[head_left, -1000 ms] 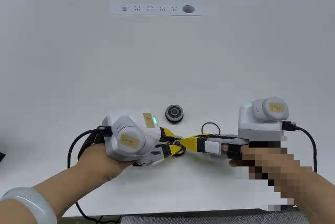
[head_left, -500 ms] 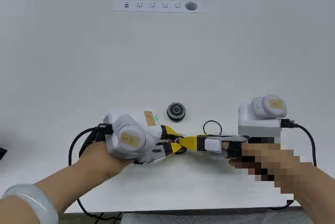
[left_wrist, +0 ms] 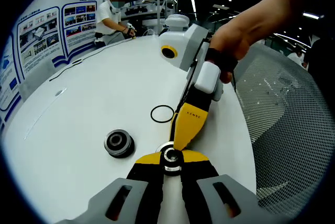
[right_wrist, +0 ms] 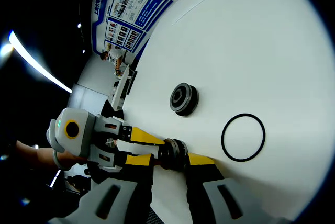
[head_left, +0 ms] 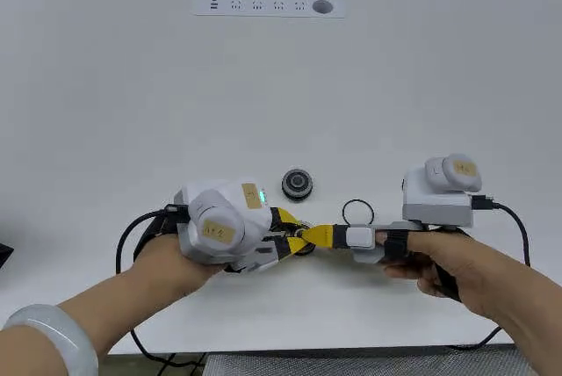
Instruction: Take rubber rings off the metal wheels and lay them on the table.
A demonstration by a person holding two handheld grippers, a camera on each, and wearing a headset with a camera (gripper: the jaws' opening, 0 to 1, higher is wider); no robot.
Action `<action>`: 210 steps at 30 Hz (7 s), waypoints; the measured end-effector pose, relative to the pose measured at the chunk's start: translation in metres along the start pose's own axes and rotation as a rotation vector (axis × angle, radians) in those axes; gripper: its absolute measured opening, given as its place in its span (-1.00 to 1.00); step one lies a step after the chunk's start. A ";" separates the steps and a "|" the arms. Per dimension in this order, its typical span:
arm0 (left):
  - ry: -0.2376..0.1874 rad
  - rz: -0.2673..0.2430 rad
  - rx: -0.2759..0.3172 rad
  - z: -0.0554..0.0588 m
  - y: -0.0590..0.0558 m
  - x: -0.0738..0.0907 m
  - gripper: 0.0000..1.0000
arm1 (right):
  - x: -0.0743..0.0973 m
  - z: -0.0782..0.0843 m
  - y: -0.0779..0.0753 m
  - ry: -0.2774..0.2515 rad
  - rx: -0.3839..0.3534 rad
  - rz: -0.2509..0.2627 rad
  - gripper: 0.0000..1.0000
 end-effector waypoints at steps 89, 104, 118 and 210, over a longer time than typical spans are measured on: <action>-0.001 -0.004 -0.003 0.001 0.001 0.000 -0.75 | 0.010 -0.001 0.006 -0.072 -0.019 -0.005 -0.97; 0.001 -0.021 0.001 0.002 0.001 0.002 -0.58 | 0.010 0.000 0.005 -0.068 -0.022 -0.001 -0.97; -0.024 -0.081 0.027 0.004 0.008 0.021 -0.48 | 0.012 -0.001 0.009 -0.068 -0.015 -0.012 -0.97; -0.038 -0.196 0.136 0.035 0.014 0.057 -0.31 | 0.050 -0.020 -0.047 -0.191 0.241 0.310 -0.41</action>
Point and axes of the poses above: the centre of the closed fingertips' face, and the gripper's own axes: x roughly backward along the fingers, y roughly to its left, z roughly out of its underside, the point moved 5 cm from there along x, roughly backward along the fingers, and after that the axes turned 15 degrees about z, right-handed, at the moved point
